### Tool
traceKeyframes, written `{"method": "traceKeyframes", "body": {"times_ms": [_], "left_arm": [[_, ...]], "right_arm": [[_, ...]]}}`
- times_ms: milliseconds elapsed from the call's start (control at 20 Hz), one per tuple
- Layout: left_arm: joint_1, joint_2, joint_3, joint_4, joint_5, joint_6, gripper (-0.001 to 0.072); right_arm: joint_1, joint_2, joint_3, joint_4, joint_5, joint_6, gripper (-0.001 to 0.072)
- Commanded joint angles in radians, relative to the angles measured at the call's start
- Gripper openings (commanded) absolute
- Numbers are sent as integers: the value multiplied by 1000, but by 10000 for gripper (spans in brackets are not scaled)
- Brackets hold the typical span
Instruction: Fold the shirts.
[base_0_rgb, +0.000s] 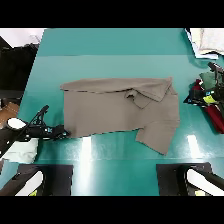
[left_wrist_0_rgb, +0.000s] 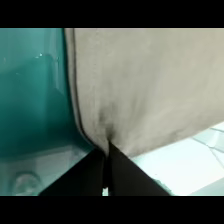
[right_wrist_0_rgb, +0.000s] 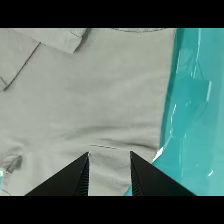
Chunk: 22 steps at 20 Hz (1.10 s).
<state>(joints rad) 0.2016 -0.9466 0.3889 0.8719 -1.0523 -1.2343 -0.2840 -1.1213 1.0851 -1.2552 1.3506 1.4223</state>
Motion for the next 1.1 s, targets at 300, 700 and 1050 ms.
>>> {"method": "traceKeyframes", "body": {"times_ms": [300, 700, 1050], "left_arm": [[2, 2, 282, 58, -127, 11, 24], [2, 2, 296, 56, -126, 11, 25], [2, 2, 296, 56, -134, 11, 25]], "right_arm": [[-32, -7, -167, -27, -52, -40, 417], [-199, -122, -334, 209, -79, -106, 466], [-151, -184, -333, 216, -97, -107, 394]]}}
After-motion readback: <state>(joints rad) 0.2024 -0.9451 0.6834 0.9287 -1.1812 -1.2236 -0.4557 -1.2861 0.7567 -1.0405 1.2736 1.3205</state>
